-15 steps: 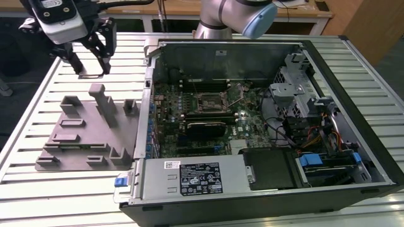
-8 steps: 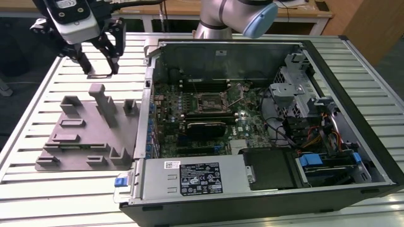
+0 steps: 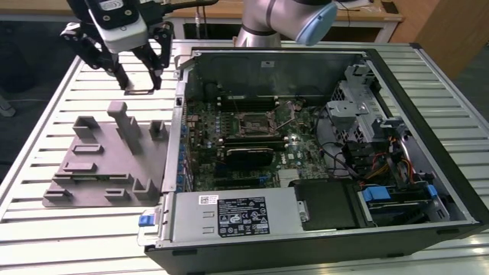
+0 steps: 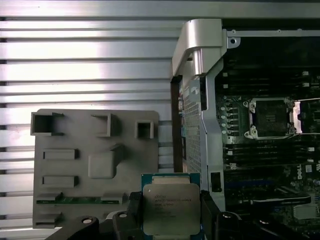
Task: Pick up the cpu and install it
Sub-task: 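Pick up the cpu and move it towards the insertion slot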
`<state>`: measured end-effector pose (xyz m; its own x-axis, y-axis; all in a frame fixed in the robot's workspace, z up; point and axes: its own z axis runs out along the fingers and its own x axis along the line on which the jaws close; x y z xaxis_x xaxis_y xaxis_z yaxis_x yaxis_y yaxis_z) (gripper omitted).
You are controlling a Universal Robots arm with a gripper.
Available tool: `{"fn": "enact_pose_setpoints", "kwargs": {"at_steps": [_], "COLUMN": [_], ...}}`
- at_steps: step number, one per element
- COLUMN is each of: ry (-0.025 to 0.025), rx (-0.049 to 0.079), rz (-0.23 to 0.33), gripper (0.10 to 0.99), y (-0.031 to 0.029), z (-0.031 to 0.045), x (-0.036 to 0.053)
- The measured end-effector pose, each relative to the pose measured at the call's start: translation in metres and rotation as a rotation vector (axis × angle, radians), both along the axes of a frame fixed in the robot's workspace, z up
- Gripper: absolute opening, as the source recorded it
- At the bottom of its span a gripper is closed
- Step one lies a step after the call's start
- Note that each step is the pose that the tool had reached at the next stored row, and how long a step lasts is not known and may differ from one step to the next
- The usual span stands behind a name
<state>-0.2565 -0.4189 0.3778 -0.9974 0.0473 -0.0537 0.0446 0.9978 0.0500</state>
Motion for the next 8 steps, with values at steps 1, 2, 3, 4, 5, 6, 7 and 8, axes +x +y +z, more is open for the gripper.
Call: {"fn": "enact_pose_setpoints", "kwargs": {"at_steps": [1,2,3,4,5,6,7,8], "ry": [0.0000,0.0002,0.0002,0.0004,0.0005,0.0006,0.0008,0.0010], "rx": [0.000,0.000,0.000,0.000,0.000,0.000,0.000,0.000], "rz": [0.000,0.000,0.000,0.000,0.000,0.000,0.000,0.000], "gripper": [0.545,0.545,0.545,0.545,0.545,0.545,0.545,0.545], "y": [0.0000,0.0000,0.0000,0.0000,0.0000,0.0000,0.0000,0.0000], "z": [0.0000,0.0000,-0.0001,0.0000,0.0000,-0.0001,0.0000,0.0000], "x": [0.0030,0.0061,0.0093,0.0124,0.0155,0.0185,0.0217,0.0246]}}
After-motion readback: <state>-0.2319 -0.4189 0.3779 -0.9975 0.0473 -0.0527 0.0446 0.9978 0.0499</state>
